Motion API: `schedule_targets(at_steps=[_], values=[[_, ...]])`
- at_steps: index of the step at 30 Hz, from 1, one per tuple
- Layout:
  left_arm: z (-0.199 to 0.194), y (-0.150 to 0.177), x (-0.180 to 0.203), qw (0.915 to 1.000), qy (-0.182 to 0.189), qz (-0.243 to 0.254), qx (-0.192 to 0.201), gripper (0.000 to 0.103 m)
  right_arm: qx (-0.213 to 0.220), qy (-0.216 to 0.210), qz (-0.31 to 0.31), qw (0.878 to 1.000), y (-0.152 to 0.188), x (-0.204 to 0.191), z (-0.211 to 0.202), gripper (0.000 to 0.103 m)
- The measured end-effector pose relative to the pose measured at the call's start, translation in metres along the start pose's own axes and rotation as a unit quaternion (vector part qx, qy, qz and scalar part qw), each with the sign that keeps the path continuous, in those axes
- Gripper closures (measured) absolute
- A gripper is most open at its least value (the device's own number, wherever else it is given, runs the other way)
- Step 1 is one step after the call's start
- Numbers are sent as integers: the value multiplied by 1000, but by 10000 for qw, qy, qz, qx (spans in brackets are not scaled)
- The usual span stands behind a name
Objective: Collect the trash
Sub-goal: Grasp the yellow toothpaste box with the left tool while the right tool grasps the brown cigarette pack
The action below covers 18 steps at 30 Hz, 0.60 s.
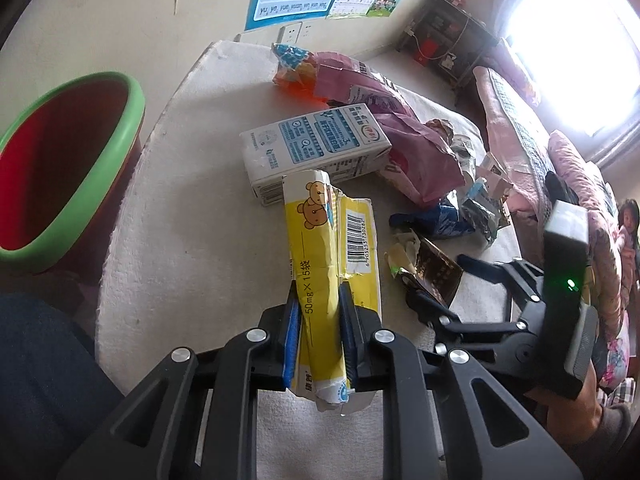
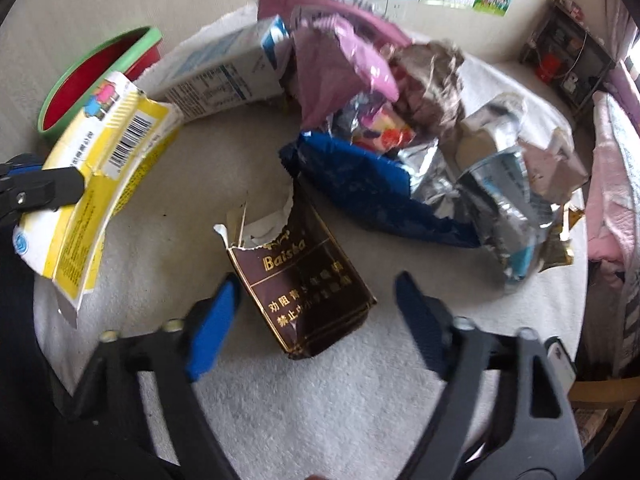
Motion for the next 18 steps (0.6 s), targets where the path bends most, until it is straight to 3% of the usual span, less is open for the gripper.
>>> schedule_targets(at_steps=[7,18], values=[[0,0,2,10000,3,67,-28,87,54,-191,106,9997,1,-6,-5,49],[-15,-5,6,9993,-158,309,138,87,451,-246,441,9977,-3,9,-52,50]])
Point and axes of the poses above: each gripper's, at about its wrist camera, not at the fingertips, and z roughly the way its jaws point, x to its right, y to its underside, the point moved 5 cm from there along z, roughly the way its jaws point, and after that the axes turned 13 degrees about y, right-handed, at the moved point
